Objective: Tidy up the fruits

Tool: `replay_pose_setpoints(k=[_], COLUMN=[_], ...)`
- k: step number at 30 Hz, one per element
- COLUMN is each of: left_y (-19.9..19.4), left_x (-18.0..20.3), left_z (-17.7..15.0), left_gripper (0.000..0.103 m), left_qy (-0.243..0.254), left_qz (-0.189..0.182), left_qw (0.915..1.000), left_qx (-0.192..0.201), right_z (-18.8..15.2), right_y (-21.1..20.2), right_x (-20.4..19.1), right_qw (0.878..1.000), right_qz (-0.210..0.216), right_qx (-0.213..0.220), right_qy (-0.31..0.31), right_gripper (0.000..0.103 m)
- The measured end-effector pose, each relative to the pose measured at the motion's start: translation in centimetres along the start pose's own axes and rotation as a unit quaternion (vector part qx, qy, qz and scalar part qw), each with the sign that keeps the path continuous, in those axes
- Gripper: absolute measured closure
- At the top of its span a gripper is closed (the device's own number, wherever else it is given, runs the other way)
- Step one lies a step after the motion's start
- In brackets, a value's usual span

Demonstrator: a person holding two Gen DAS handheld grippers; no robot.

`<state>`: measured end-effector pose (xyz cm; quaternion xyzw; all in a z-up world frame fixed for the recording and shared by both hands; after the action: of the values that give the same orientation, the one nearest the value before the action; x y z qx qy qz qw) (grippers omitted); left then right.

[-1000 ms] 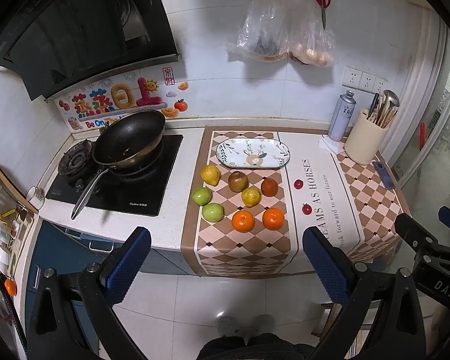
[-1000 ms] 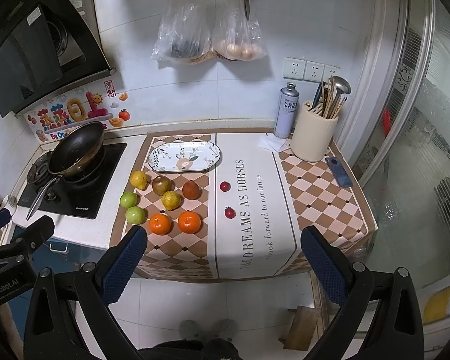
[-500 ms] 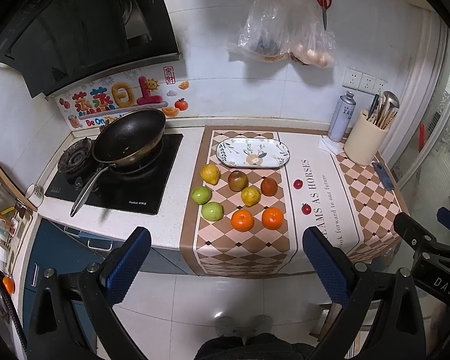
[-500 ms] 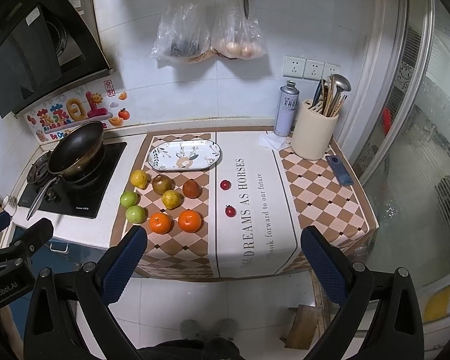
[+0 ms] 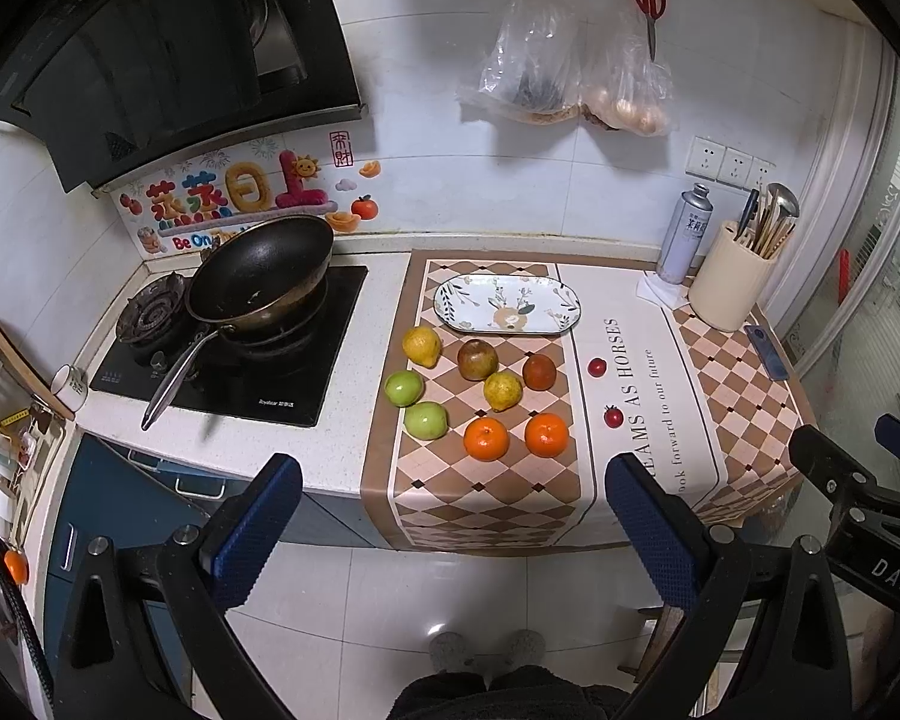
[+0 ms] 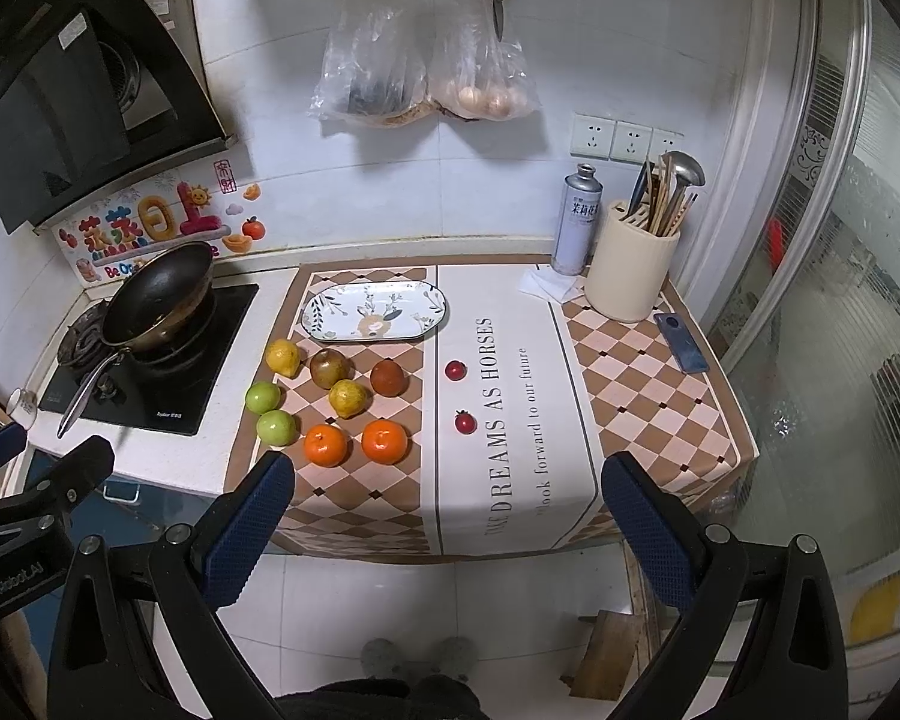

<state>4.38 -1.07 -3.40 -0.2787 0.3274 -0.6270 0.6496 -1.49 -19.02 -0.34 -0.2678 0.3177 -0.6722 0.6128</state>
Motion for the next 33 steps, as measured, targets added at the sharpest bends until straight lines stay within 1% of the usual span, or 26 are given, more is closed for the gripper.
replay_pose_setpoints(k=[18, 21, 24, 26, 28, 33], left_y=[0.0, 0.2, 0.3, 0.8, 1.9, 5.8], left_x=[-0.3, -0.2, -0.5, -1.0, -1.6, -3.6], left_z=[-0.1, -0.2, 0.1, 0.5, 1.0, 1.7], left_gripper=[0.000, 0.000, 0.000, 0.000, 0.000, 0.000], left_qy=[0.001, 0.000, -0.003, -0.008, -0.011, -0.023], left_qz=[-0.004, -0.005, -0.002, 0.007, 0.016, 0.032], left_qw=[1.0000, 1.0000, 0.9999, 0.9994, 0.9989, 0.9985], left_qx=[0.000, -0.001, 0.013, 0.033, 0.042, 0.038], right_z=[-0.2, -0.1, 0.3, 0.6, 0.6, -0.2], right_y=[-0.3, -0.5, -0.3, 0.3, 1.3, 5.5], right_x=[-0.3, -0.5, -0.6, -0.8, -1.1, -1.8], right_qw=[1.000, 1.000, 1.000, 0.999, 0.999, 0.998], right_qz=[0.002, 0.008, 0.008, 0.010, 0.018, 0.016], right_qx=[-0.001, -0.002, 0.003, 0.006, 0.008, -0.004], right_qy=[0.006, 0.012, 0.022, 0.031, 0.042, 0.062], right_gripper=[0.000, 0.000, 0.000, 0.000, 0.000, 0.000])
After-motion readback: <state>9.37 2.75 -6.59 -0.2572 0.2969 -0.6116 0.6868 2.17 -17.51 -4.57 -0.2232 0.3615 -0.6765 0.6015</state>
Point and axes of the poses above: each gripper's, at about its wrist camera, not at the fingertips, and y roughly the way its jaws point, x to its right, z to its top, the point moved 6 cm from there along y, roughly the way its jaws point, and after that the axes turned 4 degrees about z, right-handed, at the moved point
